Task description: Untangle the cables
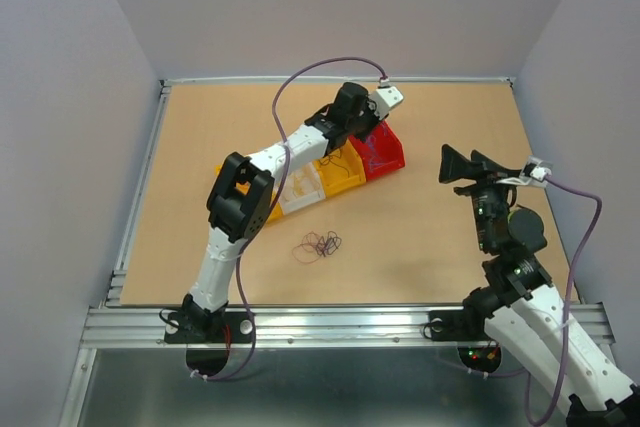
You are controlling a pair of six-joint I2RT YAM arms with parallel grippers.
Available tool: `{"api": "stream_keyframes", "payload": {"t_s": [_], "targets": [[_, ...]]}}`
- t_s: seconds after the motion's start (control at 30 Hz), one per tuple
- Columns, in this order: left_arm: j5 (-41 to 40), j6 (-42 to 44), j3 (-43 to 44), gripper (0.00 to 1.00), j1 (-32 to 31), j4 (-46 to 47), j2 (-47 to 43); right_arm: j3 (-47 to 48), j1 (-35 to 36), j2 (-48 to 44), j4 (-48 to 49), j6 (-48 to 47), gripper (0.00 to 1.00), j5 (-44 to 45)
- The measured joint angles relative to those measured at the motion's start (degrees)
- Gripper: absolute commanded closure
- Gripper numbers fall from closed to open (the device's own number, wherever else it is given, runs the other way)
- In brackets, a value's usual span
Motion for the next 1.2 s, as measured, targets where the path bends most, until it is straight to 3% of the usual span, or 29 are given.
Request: {"api": "stream_keyframes", "payload": {"t_s": [0.03, 0.2, 0.33, 0.57, 0.67, 0.8, 0.93, 1.03, 1.2], "targets": [[0.5, 0.3, 0.0, 0.38, 0.4, -0.9, 0.0, 0.0, 0.0, 0.9, -0.1, -0.1, 0.11, -0.2], [2.6, 1.3, -5.4, 0.23, 1.7, -1.2, -4.4, 0.2, 0.0, 7.5, -1.2, -0.9, 0.11, -2.9], [4.1, 1.4, -14.1, 0.16, 1.7, -2.1, -13.3, 2.9, 0.0, 14.4, -5.6, -2.6, 0.12, -10.3], [9.5, 2.3, -33.6, 0.06, 1.7, -2.0, -39.2, 12.3, 2.1, 30.3, -10.9, -9.8, 0.15, -33.0], [12.1, 4.5, -45.6, 0.04, 1.7, -0.8, -52.2, 15.3, 7.8, 37.9, -12.7, -13.9, 0.23, -37.2], [15.1, 8.5, -58.4, 0.05, 1.7, -1.0, -61.5, 17.8, 14.8, 46.5, -16.5, -22.3, 0.23, -42.7], [19.1, 12.4, -68.0, 0.03, 1.7, -2.2, -66.1, 20.3, 18.8, 53.5, -20.1, -29.6, 0.05, -45.7], [21.0, 15.4, -71.7, 0.03, 1.7, -4.0, -67.9, 20.9, 19.8, 56.5, -21.7, -34.2, 0.02, -47.1], [23.2, 19.4, -72.0, 0.04, 1.7, -6.1, -66.6, 21.6, 21.4, 58.8, -23.8, -38.9, 0.06, -47.1]]}}
